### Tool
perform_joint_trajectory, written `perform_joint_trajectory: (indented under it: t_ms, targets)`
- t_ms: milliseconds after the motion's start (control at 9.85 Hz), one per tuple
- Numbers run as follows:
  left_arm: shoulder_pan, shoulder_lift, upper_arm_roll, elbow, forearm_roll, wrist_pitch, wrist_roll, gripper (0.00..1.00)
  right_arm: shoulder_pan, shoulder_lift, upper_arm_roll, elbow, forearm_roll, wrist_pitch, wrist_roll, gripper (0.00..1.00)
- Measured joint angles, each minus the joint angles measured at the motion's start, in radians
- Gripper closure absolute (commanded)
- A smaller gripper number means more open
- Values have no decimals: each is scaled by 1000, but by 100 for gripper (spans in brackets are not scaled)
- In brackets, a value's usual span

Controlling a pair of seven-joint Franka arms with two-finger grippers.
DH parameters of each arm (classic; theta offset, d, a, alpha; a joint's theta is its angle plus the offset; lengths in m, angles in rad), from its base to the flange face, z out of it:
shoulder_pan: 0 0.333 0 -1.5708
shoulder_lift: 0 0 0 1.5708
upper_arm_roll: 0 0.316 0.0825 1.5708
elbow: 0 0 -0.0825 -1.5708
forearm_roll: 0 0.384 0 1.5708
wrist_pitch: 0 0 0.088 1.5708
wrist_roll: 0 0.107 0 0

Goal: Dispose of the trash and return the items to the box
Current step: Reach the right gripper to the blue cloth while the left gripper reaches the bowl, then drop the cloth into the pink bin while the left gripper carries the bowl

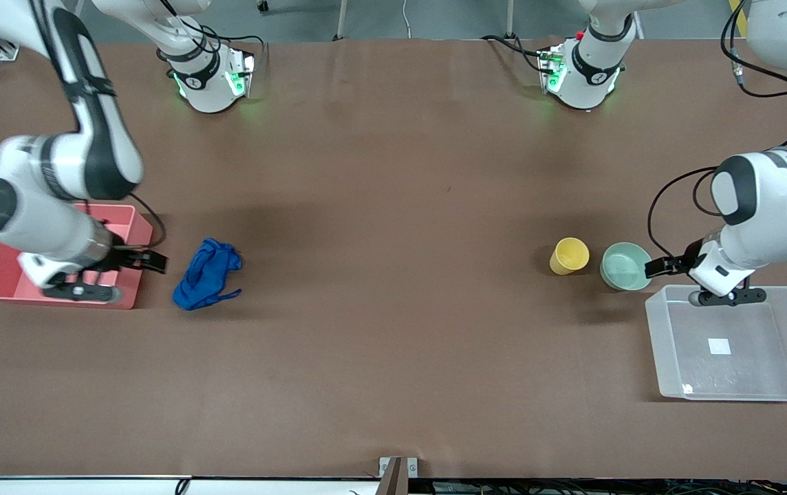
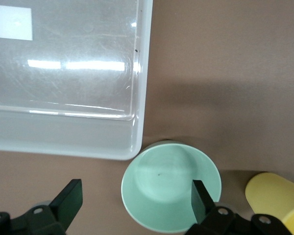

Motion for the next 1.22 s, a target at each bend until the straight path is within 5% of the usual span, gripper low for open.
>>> perform_joint_trajectory:
  t_ms: [203, 305, 711, 812, 914, 1219]
  targets:
    - [0, 33, 0, -32, 0, 74, 0, 4, 23, 65, 0, -111, 0, 205, 23, 0]
    - [0, 47, 0, -42, 0, 99, 0, 8, 23, 96, -1, -138, 0, 266, 23, 12]
    - [0, 86, -1, -62, 0, 139, 0, 40, 22, 150, -4, -179, 0, 415, 23, 96]
    - [0, 91, -1, -66, 0, 139, 0, 77, 22, 157, -4, -202, 0, 456, 31, 99]
    - [0, 95, -1, -70, 0, 139, 0, 96, 22, 158, -6, -207, 0, 464, 41, 99]
    - [0, 96, -1, -85, 0, 140, 1, 100, 25, 140, 9, -143, 0, 275, 64, 98]
